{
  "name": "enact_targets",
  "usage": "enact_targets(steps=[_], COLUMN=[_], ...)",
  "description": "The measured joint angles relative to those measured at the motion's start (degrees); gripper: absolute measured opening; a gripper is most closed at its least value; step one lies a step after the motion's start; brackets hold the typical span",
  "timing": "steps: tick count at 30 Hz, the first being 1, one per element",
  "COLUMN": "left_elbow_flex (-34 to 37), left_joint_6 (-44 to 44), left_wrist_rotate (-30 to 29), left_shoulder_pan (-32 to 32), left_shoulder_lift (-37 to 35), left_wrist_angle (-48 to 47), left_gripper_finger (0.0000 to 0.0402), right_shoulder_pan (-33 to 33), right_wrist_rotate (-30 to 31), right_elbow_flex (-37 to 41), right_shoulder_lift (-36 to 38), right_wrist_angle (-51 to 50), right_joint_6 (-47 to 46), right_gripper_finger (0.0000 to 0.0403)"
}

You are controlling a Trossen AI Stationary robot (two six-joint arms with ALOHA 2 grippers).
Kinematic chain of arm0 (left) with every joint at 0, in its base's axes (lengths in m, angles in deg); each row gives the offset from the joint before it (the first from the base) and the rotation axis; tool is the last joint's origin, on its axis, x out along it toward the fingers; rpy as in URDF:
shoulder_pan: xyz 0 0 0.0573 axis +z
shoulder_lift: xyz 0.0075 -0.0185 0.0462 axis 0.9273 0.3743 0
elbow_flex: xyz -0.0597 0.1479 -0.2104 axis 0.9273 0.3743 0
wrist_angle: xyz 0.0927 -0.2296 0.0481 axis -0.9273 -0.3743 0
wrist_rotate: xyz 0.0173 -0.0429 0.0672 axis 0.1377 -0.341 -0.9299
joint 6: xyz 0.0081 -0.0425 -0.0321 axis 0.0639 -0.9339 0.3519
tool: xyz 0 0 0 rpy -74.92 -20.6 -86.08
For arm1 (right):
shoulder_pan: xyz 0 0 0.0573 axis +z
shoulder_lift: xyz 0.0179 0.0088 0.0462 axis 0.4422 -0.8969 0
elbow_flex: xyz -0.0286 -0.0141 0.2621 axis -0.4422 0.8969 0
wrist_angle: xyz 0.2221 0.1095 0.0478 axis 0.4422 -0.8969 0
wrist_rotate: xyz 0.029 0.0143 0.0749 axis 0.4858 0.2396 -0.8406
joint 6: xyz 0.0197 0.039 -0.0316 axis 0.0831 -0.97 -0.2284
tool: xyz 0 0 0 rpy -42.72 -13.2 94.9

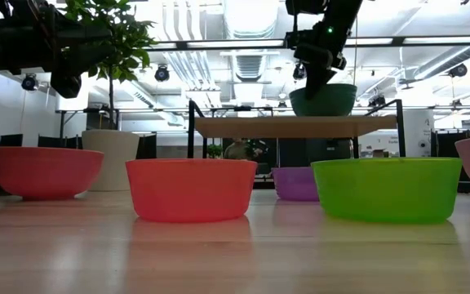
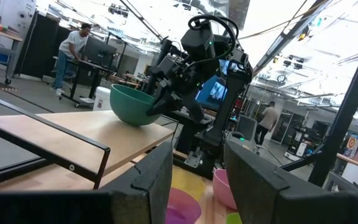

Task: Place and stack bowls onto a shelf
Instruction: Put the large dark green bowl on the shelf, then put the small orange bowl on the shelf

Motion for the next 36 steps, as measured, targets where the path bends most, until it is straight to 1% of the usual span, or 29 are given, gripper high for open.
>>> enact_targets(steps=[6, 8, 10, 19, 24, 27, 32, 36], left_elbow_flex=[0.0, 0.0, 0.0, 0.0, 0.0, 0.0, 0.0, 0.0], left_joint_6=[0.0, 0.0, 0.0, 0.0, 0.0, -0.2, -1.5, -2.7], left_wrist_rotate=[0.0, 0.0, 0.0, 0.0, 0.0, 0.0, 0.0, 0.0], left_shoulder_pan=[0.0, 0.0, 0.0, 0.0, 0.0, 0.0, 0.0, 0.0], left_shoulder_lift=[0.0, 0.0, 0.0, 0.0, 0.0, 0.0, 0.0, 0.0], left_wrist_angle=[0.0, 0.0, 0.0, 0.0, 0.0, 0.0, 0.0, 0.2], left_gripper_finger=[0.0129, 0.0129, 0.0129, 0.0129, 0.0129, 0.0129, 0.0129, 0.0129], right_shoulder_pan=[0.0, 0.0, 0.0, 0.0, 0.0, 0.0, 0.3, 1.2], right_wrist_rotate=[-0.1, -0.2, -0.2, -0.2, -0.2, -0.2, -0.5, -4.9], right_elbow_flex=[0.0, 0.0, 0.0, -0.6, -3.2, -5.1, -9.1, -10.7], right_shoulder_lift=[0.0, 0.0, 0.0, 0.0, 0.7, 1.0, 1.5, 2.5], right_wrist_angle=[0.0, 0.0, 0.0, 0.0, -0.1, 0.0, 0.9, 2.9], right_joint_6=[0.0, 0.0, -0.3, -0.6, -0.8, -0.8, -2.4, -1.4], right_gripper_finger=[0.0014, 0.0023, 0.0039, 0.0137, 0.0168, 0.0176, 0.0173, 0.0165])
